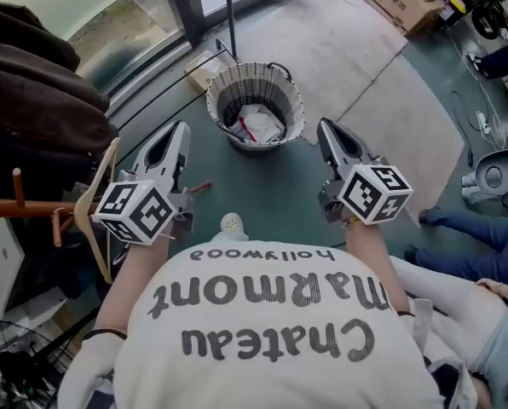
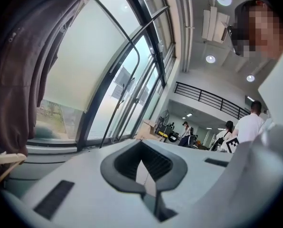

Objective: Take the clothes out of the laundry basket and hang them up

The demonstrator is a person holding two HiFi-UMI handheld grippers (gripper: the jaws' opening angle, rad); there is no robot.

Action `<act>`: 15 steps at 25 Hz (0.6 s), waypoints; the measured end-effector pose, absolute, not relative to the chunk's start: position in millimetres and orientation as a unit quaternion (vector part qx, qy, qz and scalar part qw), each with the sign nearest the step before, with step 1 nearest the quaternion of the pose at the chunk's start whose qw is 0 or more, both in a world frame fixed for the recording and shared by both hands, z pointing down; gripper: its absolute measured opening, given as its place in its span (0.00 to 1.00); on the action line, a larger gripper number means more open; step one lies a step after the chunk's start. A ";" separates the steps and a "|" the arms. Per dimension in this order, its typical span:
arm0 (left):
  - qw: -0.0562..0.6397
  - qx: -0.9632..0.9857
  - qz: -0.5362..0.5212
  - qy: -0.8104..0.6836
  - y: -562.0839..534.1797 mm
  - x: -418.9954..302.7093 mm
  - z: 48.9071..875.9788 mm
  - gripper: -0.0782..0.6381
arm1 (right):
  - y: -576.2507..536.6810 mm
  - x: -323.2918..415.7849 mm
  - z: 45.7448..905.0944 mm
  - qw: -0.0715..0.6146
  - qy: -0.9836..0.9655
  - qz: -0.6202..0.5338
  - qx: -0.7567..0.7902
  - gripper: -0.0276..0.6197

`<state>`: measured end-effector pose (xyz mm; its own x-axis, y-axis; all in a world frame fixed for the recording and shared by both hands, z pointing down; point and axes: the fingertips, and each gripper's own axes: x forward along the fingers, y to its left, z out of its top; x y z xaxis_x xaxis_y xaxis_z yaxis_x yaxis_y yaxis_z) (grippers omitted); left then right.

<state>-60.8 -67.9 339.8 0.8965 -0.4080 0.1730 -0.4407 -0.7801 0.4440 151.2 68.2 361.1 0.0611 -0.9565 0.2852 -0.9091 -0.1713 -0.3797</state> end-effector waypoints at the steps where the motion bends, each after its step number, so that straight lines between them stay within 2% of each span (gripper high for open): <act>1: 0.246 0.942 0.038 -0.226 -79.5 -59.5 345.5 0.12 | 57.8 154.7 370.6 0.055 0.634 -0.250 -0.729 0.09; 8: 0.295 0.921 0.091 -0.239 -120.8 -49.9 417.2 0.12 | 6.0 165.4 454.0 0.087 0.590 -0.354 -0.720 0.09; 15: 0.314 0.899 0.107 -0.286 -145.8 -32.7 496.1 0.12 | -47.9 179.0 544.9 -0.005 0.589 -0.417 -0.692 0.09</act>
<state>-32.7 -145.8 496.1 0.8135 -0.4469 0.3722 -0.5814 -0.6399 0.5025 179.0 -47.9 544.9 -0.0416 -0.8106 0.5841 -0.8195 -0.3067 -0.4840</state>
